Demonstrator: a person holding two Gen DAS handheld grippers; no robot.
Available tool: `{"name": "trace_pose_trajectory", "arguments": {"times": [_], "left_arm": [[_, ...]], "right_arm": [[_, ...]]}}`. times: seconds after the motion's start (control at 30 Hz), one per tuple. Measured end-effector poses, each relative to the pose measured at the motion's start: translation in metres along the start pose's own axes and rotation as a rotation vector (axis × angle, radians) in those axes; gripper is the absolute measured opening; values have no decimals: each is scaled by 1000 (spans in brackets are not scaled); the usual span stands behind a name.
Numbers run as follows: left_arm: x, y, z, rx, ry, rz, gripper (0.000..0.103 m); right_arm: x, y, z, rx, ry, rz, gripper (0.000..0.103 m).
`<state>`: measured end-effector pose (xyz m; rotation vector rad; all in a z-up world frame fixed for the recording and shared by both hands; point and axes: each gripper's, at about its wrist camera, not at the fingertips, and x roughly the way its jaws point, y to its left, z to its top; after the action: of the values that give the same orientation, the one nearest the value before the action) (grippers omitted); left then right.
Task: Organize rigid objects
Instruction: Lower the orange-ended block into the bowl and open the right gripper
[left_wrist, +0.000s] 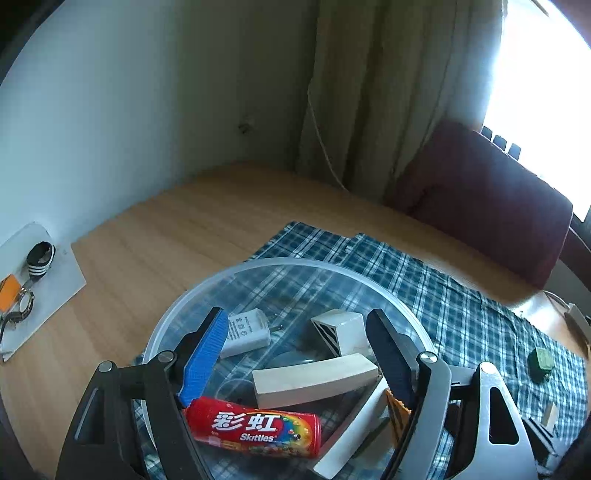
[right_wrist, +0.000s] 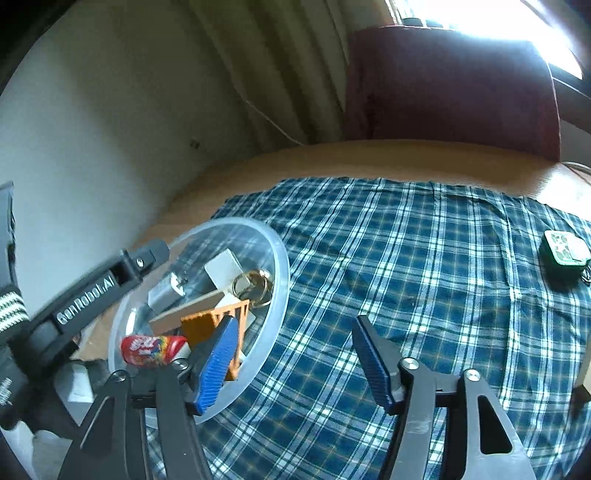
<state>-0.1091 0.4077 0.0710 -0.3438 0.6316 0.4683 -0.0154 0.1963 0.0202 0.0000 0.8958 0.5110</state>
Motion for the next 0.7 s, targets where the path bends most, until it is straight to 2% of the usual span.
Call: {"name": "trace_pose_trajectory", "arguments": {"times": [0.2,0.33,0.7], "left_arm": [[0,1,1,-4,2,-6,79],[-1,0,0,-8,7,-5,80],[0,-7,-4,19,10,-12,82]], "right_arm": [[13,23,-4,-90,36,-36,71],[9,31,-7,-124,21,-41,77],[-12,1,-4,-42,-17,-32,79]]}}
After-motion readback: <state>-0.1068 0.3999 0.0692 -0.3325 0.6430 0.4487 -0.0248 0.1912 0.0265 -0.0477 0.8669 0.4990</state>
